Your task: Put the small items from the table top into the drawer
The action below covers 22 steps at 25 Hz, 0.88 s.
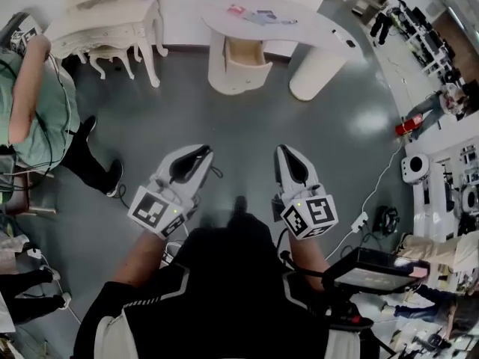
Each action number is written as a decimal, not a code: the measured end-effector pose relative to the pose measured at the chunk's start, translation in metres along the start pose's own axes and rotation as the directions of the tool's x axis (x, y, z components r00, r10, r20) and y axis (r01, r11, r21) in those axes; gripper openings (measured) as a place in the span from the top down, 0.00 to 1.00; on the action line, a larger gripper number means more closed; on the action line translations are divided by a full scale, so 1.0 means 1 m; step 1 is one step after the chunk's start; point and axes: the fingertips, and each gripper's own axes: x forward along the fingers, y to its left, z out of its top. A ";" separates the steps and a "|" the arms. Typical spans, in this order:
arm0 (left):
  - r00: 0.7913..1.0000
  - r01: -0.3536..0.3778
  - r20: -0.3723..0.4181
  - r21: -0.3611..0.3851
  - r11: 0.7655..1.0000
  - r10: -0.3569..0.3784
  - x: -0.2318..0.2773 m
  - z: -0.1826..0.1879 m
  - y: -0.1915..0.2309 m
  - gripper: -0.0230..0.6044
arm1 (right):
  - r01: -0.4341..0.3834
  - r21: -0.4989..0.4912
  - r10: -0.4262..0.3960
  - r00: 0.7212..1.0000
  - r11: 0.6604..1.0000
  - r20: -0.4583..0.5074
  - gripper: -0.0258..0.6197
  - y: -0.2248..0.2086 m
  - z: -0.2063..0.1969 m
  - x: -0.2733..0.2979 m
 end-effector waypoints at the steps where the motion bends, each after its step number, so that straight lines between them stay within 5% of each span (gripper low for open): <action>1: 1.000 0.000 0.004 0.001 1.000 0.000 0.001 0.000 0.003 0.90 | -0.001 -0.005 0.001 1.000 1.000 0.000 0.96 -0.001 0.000 0.004; 13: 0.997 -0.080 -0.005 0.035 0.996 0.080 0.025 0.007 0.057 0.90 | -0.075 0.002 0.075 0.997 0.997 0.030 0.96 -0.019 0.011 0.080; 22: 0.995 -0.093 -0.024 0.042 0.995 0.094 0.104 0.011 0.098 0.90 | -0.080 0.025 0.078 0.996 0.996 0.051 0.96 -0.089 0.028 0.137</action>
